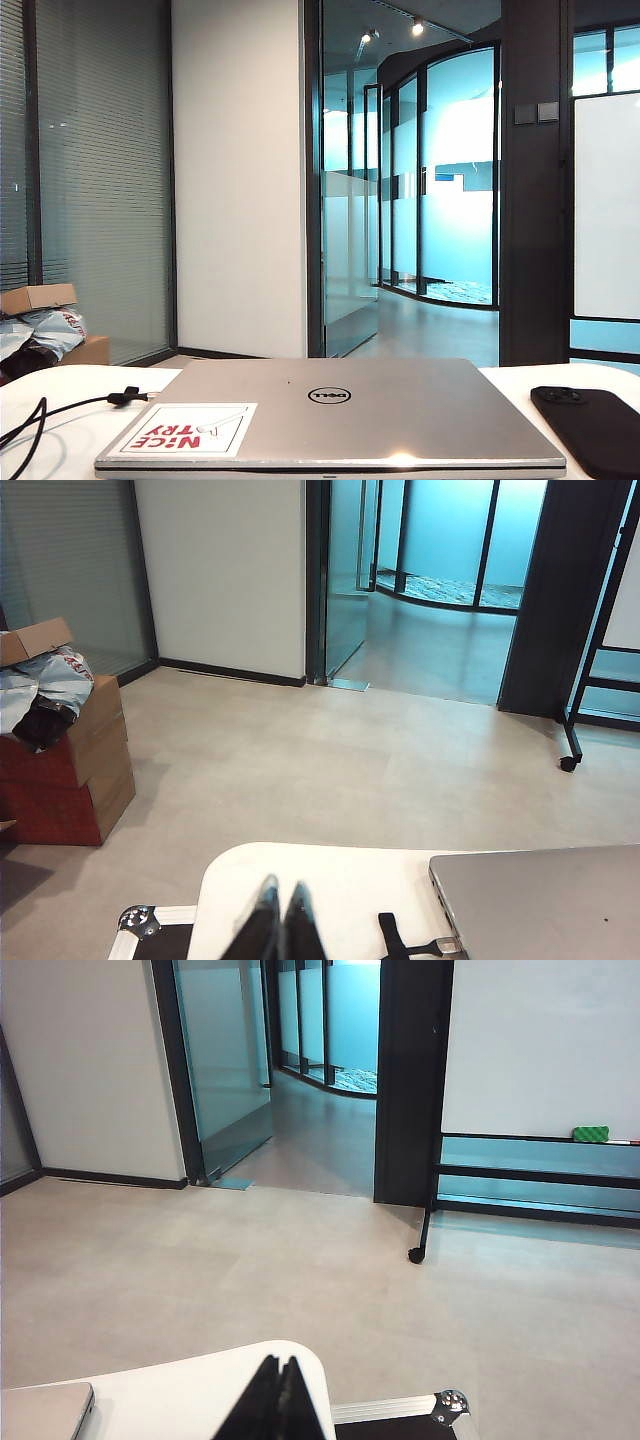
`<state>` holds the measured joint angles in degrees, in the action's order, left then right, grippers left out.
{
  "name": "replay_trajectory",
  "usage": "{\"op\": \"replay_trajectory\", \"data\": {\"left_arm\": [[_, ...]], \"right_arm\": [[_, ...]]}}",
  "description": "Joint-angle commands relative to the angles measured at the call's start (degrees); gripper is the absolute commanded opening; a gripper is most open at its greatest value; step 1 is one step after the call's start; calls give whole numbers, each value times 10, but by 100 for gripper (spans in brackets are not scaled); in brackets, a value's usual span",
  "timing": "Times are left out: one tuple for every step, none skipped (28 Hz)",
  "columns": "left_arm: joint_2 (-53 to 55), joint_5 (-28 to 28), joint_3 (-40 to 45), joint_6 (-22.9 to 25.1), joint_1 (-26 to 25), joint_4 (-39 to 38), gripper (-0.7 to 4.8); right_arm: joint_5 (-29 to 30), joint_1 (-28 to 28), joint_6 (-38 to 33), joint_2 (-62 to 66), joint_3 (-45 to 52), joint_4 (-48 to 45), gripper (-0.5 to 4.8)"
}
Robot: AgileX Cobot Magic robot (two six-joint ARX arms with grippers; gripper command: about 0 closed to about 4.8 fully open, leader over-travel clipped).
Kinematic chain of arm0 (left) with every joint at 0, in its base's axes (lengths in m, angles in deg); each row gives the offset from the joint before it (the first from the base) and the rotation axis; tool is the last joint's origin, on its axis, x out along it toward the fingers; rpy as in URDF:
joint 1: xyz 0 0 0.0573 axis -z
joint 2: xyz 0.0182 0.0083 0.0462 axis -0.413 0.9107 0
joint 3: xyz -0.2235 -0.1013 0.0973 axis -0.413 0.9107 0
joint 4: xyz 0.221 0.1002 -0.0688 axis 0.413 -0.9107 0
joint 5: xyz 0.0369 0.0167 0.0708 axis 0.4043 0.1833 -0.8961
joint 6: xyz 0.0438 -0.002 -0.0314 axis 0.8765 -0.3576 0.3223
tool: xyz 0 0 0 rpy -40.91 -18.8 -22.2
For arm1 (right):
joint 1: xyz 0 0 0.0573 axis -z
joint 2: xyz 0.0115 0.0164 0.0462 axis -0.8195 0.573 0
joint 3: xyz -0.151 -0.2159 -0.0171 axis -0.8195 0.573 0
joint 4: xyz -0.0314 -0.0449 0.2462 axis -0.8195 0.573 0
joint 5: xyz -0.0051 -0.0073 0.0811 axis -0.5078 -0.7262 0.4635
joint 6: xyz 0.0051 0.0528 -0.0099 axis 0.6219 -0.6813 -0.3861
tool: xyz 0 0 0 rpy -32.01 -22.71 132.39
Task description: Pick up the charging cable and the phone, plug the charging cable into the charging port on the phone, and finally place them back on the table.
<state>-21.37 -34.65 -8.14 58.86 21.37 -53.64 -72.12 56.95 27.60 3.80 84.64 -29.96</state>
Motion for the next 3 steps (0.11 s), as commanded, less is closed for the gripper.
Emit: {"op": "replay_trajectory", "data": {"left_arm": [[0,0,0,4,-1,6,-5],[0,0,0,4,-1,6,-5],[0,0,0,4,-1,6,-5]], "right_arm": [[-3,-1,-2,-1,3,-12,-1],[-3,-1,-2,-1,3,-12,-1],[-3,-1,-2,-1,3,-12,-1]]}}
